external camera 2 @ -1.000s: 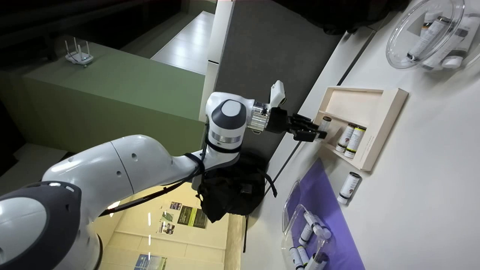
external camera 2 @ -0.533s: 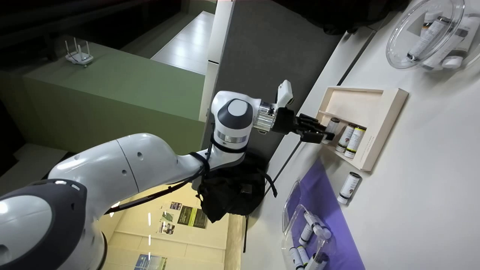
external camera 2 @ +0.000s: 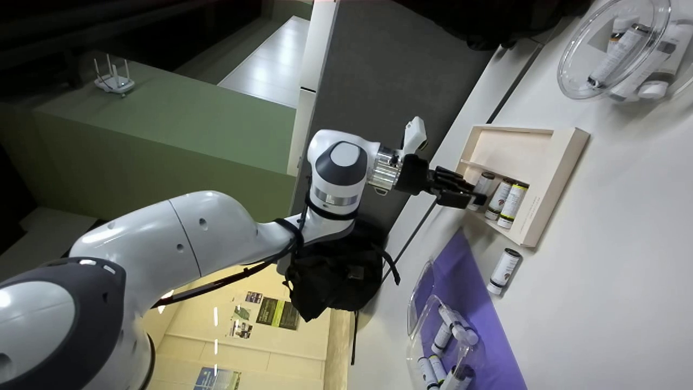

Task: Pick a white bottle from the counter and place it on the tray

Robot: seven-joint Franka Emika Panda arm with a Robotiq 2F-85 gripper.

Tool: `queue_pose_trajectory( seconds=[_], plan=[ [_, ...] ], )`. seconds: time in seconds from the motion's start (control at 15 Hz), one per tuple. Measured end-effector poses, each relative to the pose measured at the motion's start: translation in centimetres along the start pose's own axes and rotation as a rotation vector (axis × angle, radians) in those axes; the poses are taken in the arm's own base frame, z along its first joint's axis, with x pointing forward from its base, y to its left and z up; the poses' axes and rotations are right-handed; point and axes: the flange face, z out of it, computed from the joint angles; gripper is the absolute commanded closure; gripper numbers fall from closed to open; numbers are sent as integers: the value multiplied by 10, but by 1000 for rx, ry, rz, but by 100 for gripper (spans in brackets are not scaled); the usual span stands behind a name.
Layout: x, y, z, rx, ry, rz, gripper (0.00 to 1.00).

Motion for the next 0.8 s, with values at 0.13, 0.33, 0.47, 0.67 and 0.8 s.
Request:
queue_pose_trajectory(
  seconds=[0.13, 0.33, 0.47, 0.67, 0.8],
  plan=[
    [-1, -1, 2, 6, 2, -9, 37],
    [-3, -3, 4, 16, 4, -9, 25],
    [-4, -3, 3, 14, 0, -6, 12],
    [-4, 1, -5, -11, -10, 14, 20],
    [-2, 1, -5, -12, -8, 10, 7]
  ],
)
